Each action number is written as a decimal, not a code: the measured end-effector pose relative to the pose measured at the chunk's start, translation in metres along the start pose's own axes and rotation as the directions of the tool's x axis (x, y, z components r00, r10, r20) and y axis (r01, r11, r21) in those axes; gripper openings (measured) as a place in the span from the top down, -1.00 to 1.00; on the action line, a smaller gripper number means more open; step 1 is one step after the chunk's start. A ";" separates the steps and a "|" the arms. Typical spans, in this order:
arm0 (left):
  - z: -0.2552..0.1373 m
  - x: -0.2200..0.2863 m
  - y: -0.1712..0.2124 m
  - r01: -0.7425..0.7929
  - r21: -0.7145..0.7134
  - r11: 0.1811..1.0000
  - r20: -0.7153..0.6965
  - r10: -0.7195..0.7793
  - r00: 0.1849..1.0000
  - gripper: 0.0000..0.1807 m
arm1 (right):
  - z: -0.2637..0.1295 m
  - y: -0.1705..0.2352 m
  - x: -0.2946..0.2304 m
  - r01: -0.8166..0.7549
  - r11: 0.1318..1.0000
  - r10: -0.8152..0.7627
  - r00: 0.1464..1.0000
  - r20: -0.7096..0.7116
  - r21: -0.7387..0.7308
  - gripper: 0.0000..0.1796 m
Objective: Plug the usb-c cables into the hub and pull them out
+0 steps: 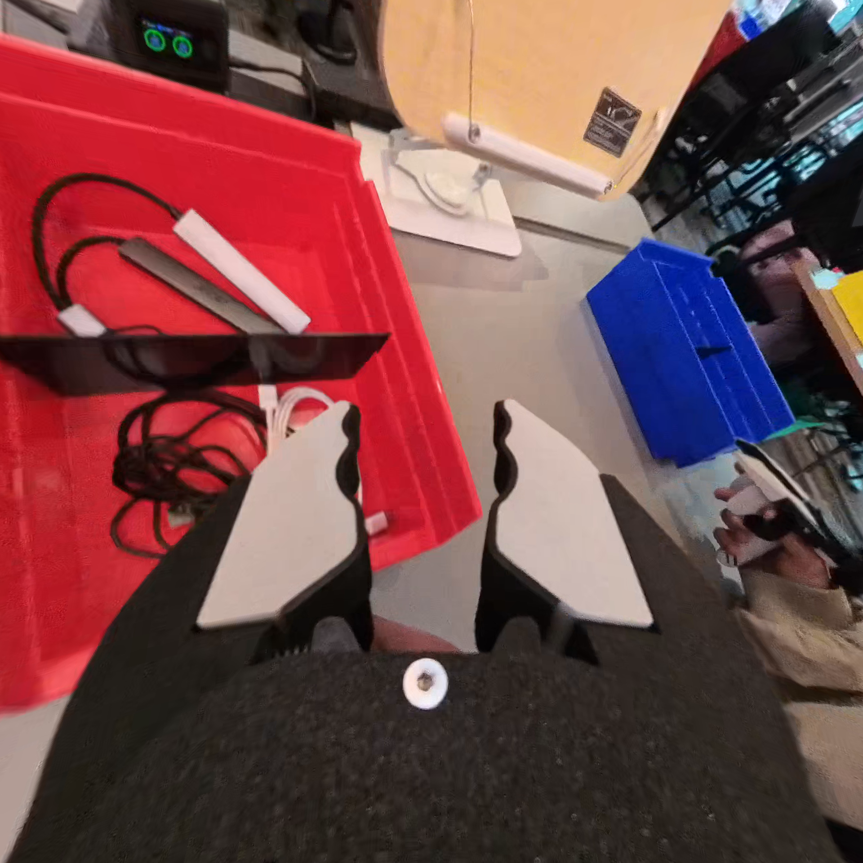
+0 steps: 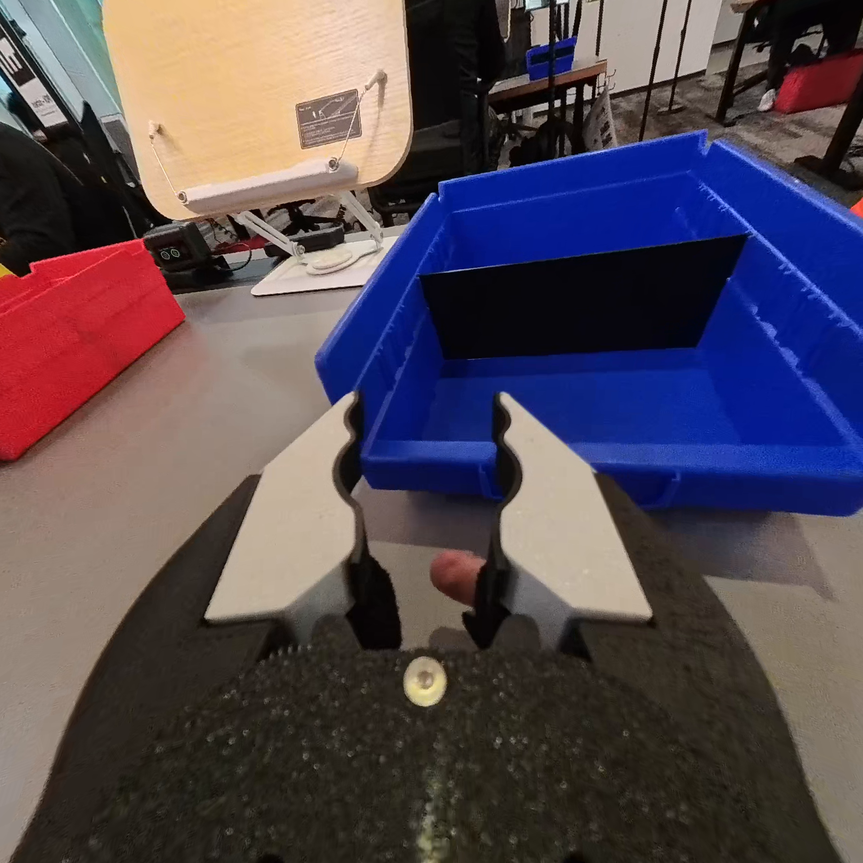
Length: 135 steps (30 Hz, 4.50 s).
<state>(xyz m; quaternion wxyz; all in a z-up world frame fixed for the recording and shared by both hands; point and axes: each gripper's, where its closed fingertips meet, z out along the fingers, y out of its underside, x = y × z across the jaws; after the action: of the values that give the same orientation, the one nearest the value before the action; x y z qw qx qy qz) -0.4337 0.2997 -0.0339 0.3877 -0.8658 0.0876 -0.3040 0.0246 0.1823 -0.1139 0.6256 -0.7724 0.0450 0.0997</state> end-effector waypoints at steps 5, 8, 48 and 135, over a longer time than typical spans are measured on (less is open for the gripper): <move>0.077 -0.079 -0.047 0.093 -0.248 0.964 0.203 -0.042 0.978 0.34 | 0.000 0.005 -0.004 -0.019 1.000 0.020 0.999 0.028 -0.023 0.39; 0.119 -0.124 -0.051 0.226 -0.347 0.910 0.285 -0.128 0.950 0.32 | -0.005 0.005 -0.004 -0.019 1.000 0.020 0.999 0.031 -0.023 0.39; 0.032 0.198 -0.056 0.116 -0.103 0.988 -0.722 -0.154 0.675 0.74 | -0.018 -0.085 -0.180 0.513 0.717 -0.639 0.755 0.150 0.473 0.37; 0.076 -0.110 0.086 -0.167 -0.674 0.720 0.175 0.375 0.911 0.88 | -0.025 0.068 -0.206 0.480 0.877 -0.369 0.698 0.614 -0.019 0.50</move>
<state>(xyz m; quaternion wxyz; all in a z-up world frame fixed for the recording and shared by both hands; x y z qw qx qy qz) -0.4693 0.3308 -0.1856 0.1151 -0.9584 0.2543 -0.0598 -0.1867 0.1322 -0.1304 0.5419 -0.7436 -0.3417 0.1918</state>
